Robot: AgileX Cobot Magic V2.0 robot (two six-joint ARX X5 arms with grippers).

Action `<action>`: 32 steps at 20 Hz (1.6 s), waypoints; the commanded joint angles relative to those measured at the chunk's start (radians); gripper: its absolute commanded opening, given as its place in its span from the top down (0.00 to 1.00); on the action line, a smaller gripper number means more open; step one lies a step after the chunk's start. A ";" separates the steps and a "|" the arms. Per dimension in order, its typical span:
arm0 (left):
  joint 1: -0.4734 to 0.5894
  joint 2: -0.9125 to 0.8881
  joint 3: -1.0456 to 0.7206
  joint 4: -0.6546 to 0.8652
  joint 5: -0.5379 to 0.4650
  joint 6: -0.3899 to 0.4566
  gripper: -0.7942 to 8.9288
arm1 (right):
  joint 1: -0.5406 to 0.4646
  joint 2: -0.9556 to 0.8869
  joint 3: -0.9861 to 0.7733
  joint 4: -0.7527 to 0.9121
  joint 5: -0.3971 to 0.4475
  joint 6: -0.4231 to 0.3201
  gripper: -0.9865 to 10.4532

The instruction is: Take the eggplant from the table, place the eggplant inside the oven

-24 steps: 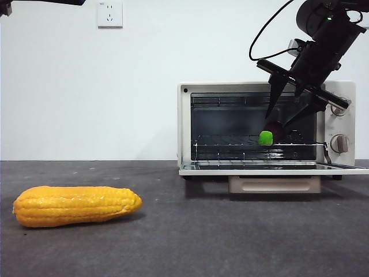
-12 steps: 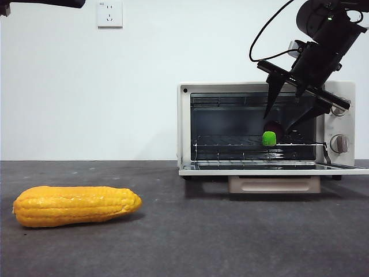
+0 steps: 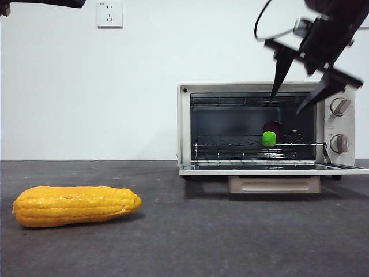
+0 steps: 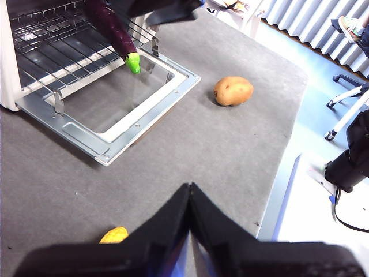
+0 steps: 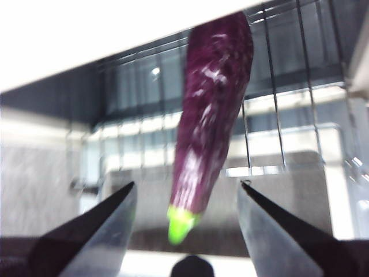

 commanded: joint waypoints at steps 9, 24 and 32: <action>-0.003 0.000 -0.006 0.016 -0.003 0.005 0.92 | 0.001 -0.413 0.003 -0.298 -0.063 -0.262 0.67; -0.003 0.016 -0.006 0.038 -0.023 0.003 0.92 | 0.001 -0.810 0.003 -0.526 -0.062 -0.311 0.74; -0.003 0.018 -0.006 0.080 -0.026 -0.005 0.92 | 0.001 -0.876 0.003 -0.629 -0.061 -0.369 0.92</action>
